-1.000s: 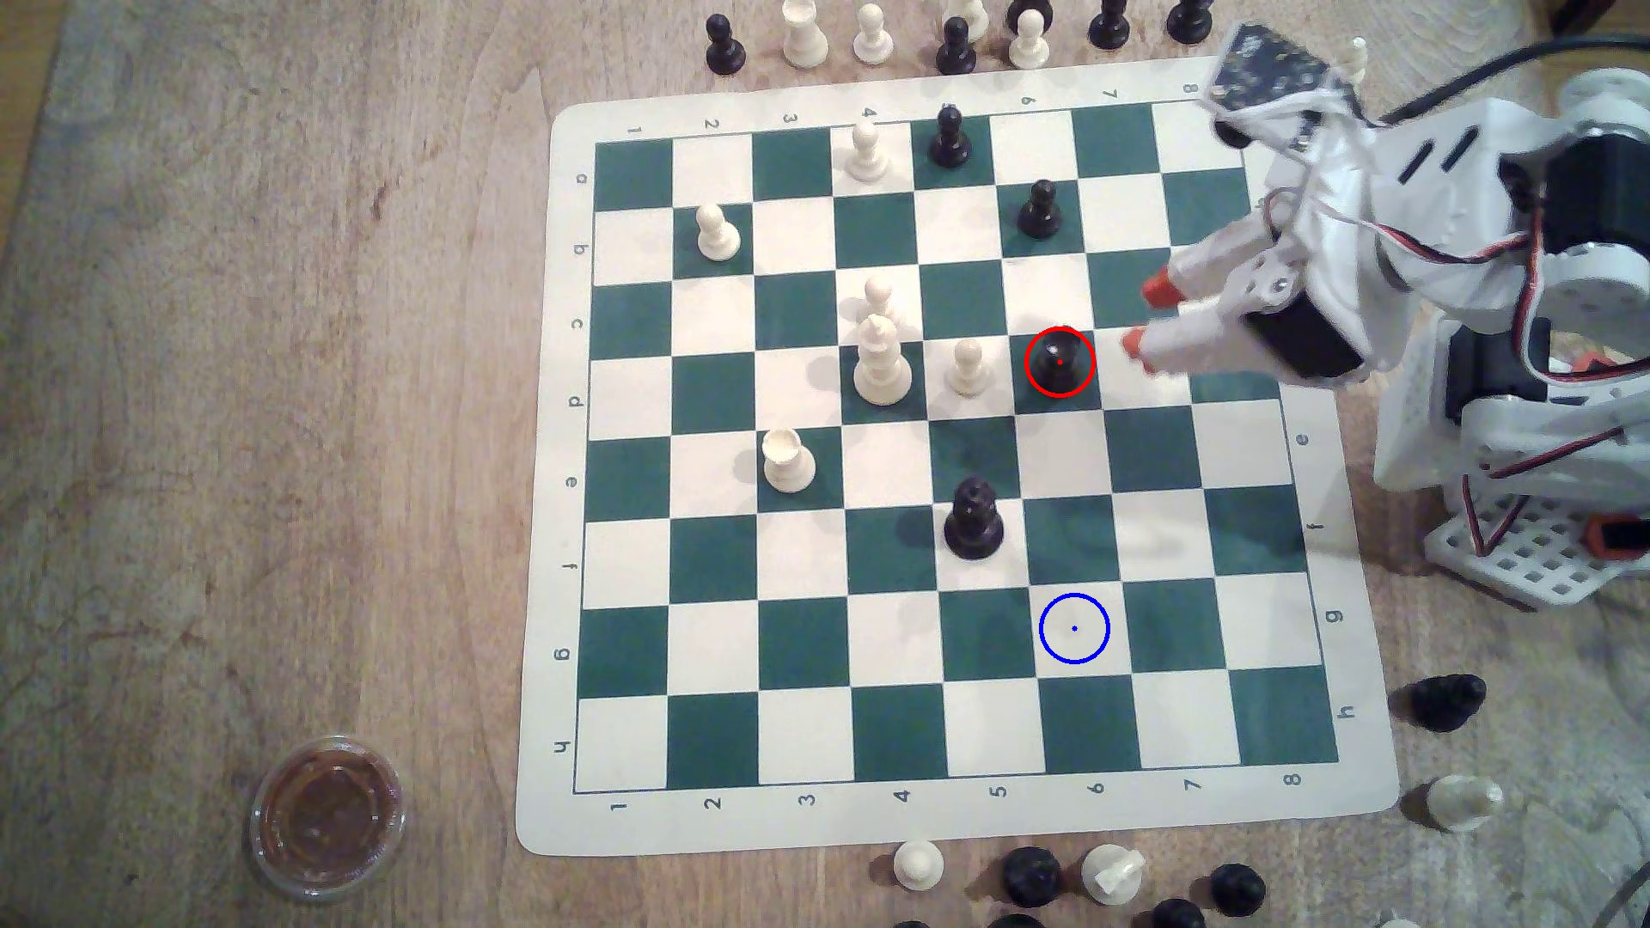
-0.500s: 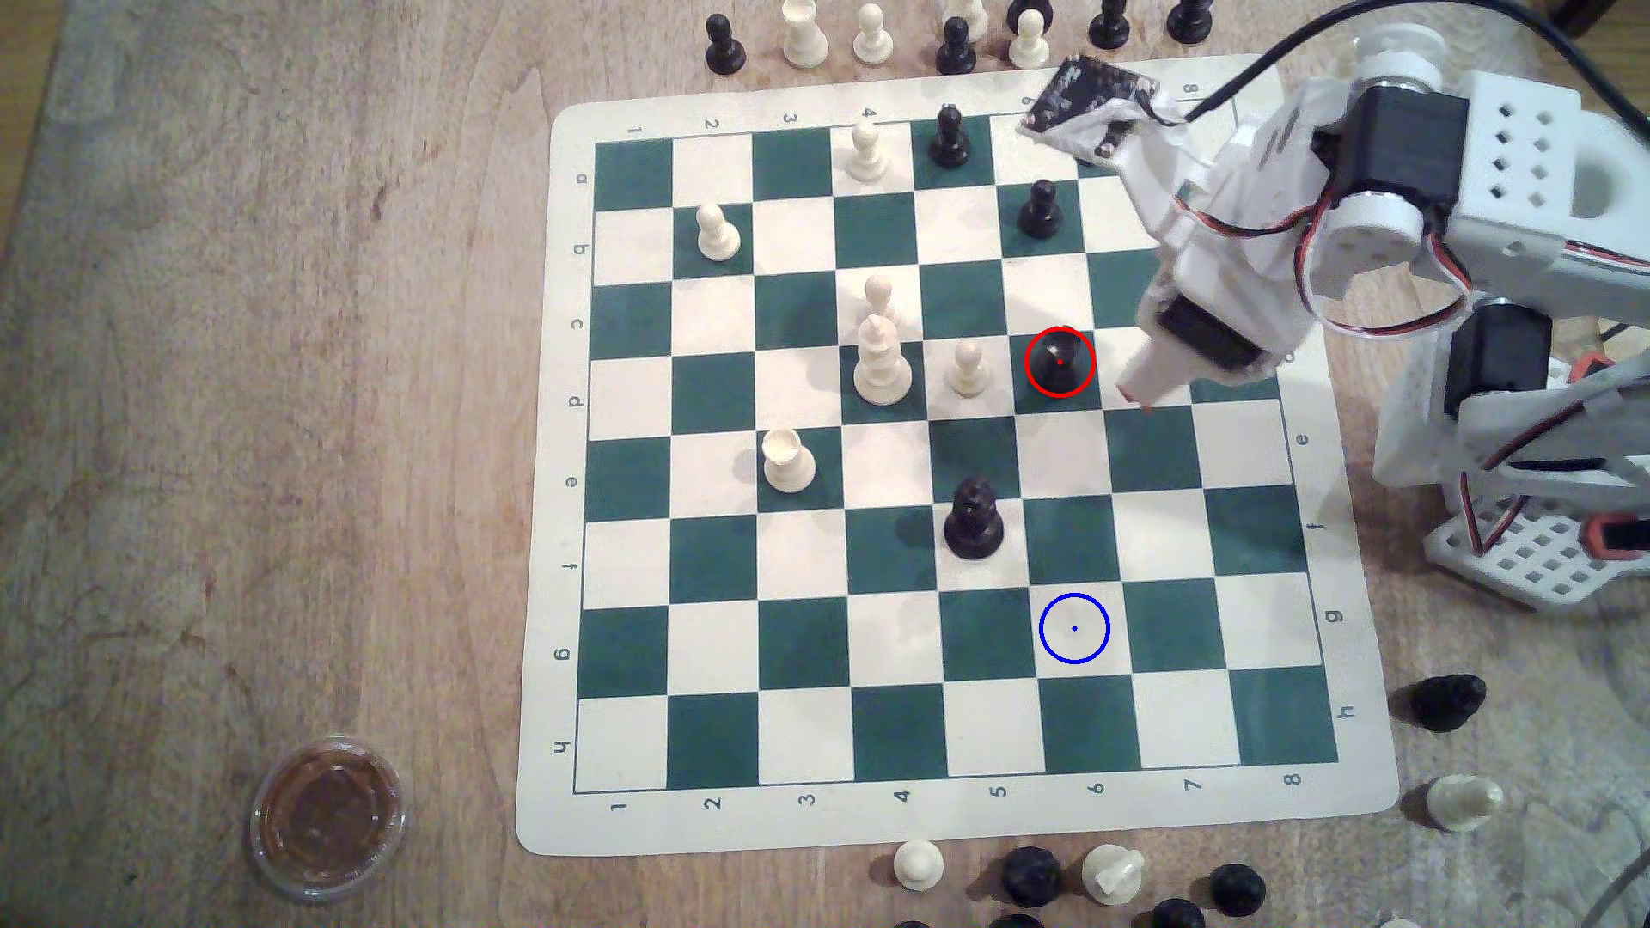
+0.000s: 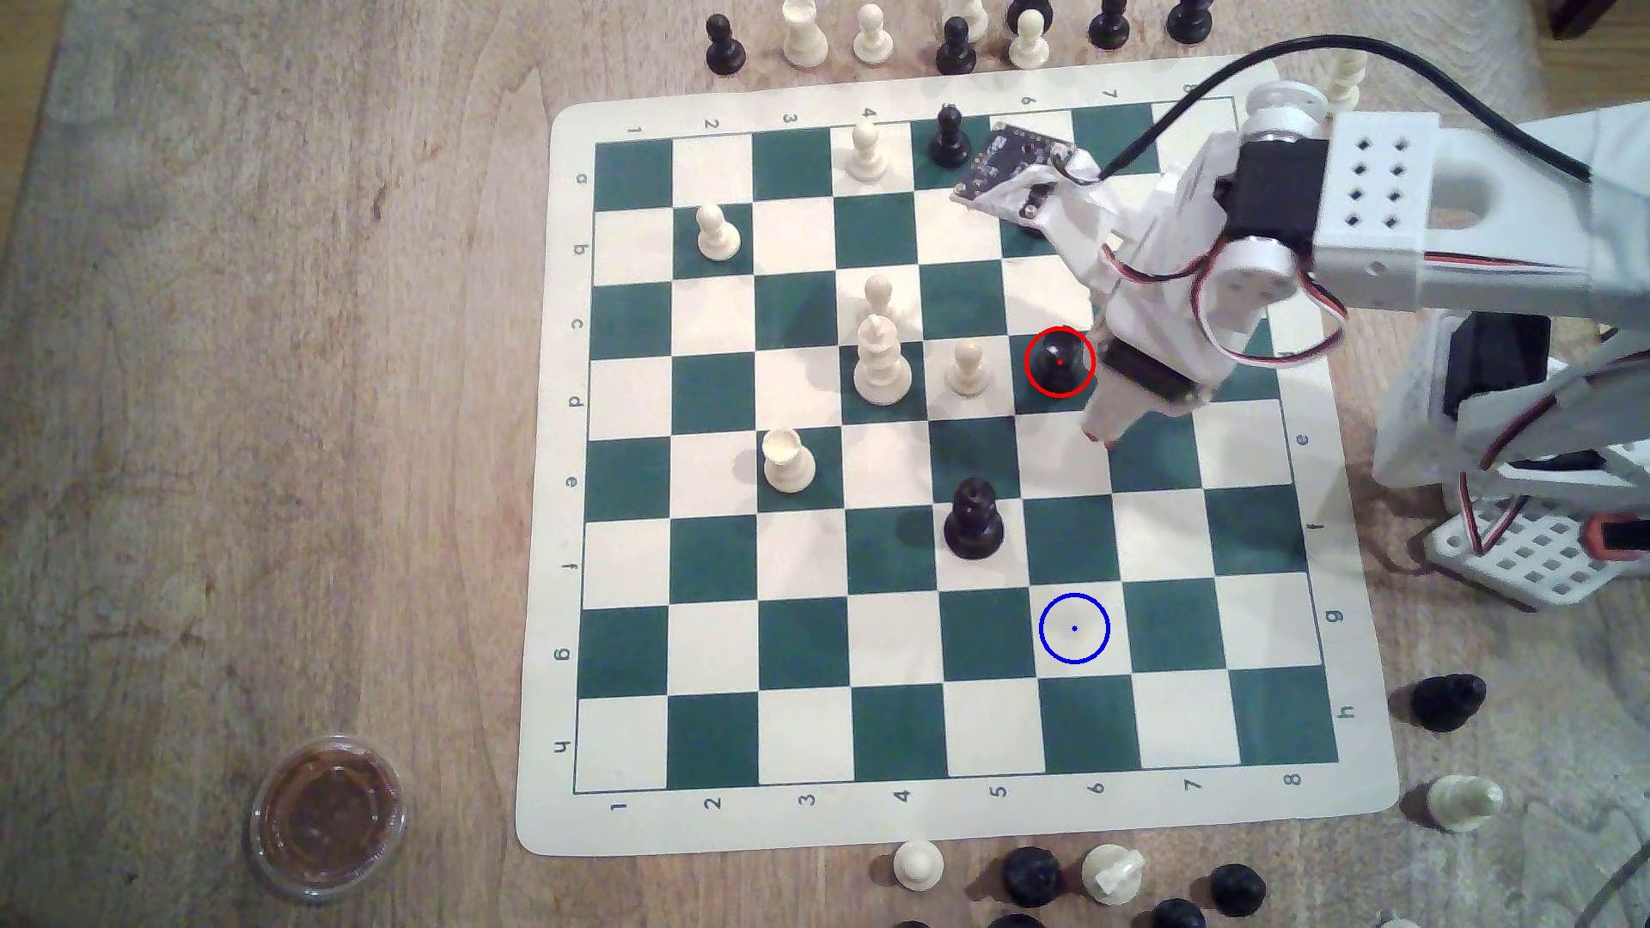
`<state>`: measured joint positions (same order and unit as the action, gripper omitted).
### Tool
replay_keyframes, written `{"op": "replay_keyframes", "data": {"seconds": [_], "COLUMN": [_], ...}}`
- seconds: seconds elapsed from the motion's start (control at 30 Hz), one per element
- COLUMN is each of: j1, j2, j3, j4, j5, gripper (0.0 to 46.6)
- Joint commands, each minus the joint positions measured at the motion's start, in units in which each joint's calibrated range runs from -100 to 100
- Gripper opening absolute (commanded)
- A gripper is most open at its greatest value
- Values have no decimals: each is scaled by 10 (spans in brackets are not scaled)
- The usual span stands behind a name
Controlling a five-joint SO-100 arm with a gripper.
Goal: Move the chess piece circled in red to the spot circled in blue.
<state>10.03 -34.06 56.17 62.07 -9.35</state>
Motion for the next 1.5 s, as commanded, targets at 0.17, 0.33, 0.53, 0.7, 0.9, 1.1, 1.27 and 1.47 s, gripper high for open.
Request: {"op": "replay_keyframes", "data": {"seconds": [0.17,0.33,0.53,0.7,0.9,1.1,1.27,1.47], "j1": [29,41,42,35,31,26,21,21], "j2": [39,48,43,38,36,35,31,26], "j3": [-13,-16,-9,-6,-6,0,11,19], "j4": [-56,-80,-112,-120,-129,-135,-146,-154], "j5": [9,15,15,15,12,12,11,11], "gripper": [201,197,184,184,176,159,126,120]}}
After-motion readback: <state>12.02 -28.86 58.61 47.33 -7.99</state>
